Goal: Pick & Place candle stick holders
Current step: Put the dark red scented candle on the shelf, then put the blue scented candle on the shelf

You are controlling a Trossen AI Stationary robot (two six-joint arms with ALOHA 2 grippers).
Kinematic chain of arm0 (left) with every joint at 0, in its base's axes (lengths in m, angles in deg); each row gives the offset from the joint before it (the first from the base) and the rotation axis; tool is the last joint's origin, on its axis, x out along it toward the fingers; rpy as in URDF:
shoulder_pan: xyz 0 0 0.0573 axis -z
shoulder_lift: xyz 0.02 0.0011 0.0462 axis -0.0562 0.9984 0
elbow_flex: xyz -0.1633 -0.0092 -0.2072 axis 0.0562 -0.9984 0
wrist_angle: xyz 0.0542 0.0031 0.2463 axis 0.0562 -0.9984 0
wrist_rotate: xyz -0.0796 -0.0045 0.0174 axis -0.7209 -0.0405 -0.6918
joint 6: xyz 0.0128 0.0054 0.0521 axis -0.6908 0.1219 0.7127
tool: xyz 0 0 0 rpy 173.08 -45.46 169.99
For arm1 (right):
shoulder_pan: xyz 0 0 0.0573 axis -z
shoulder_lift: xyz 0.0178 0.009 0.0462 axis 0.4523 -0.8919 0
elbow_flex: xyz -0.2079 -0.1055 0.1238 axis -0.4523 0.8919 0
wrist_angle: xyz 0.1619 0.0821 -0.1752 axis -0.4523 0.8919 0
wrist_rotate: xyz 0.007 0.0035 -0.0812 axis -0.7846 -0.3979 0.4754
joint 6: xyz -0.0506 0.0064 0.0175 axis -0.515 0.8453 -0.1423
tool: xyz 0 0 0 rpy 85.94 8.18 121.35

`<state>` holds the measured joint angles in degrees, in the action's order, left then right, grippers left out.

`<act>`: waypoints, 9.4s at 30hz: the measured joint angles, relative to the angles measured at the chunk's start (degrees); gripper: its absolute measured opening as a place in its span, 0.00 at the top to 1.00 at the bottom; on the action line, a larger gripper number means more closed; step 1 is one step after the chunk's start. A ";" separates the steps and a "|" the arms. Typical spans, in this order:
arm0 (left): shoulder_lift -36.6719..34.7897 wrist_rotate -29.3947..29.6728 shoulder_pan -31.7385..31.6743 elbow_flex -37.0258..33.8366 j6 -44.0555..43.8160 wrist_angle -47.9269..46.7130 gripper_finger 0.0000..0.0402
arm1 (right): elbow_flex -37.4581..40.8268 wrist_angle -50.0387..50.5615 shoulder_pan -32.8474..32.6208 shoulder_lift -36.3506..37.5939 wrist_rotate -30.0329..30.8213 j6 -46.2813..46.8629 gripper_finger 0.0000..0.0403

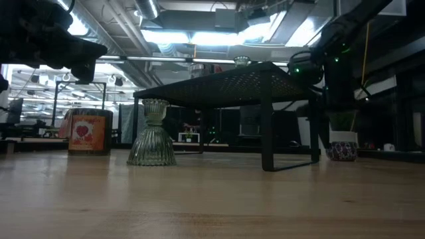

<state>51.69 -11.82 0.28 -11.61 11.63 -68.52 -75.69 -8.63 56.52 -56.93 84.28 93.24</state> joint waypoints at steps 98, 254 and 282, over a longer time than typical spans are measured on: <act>0.00 0.00 0.00 -0.01 -0.01 0.00 1.00 | -30.83 22.55 -2.60 7.96 -5.77 -46.15 0.24; 0.00 0.02 0.00 -0.01 0.00 0.00 1.00 | -30.83 6.97 -19.54 -2.19 -3.64 -62.58 0.09; 0.00 0.00 0.00 0.01 0.00 0.00 1.00 | -30.85 16.43 -19.63 6.33 -3.80 -64.35 0.08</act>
<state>51.69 -11.82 0.28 -11.61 11.63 -68.52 -106.54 7.80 36.89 -50.60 80.48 28.89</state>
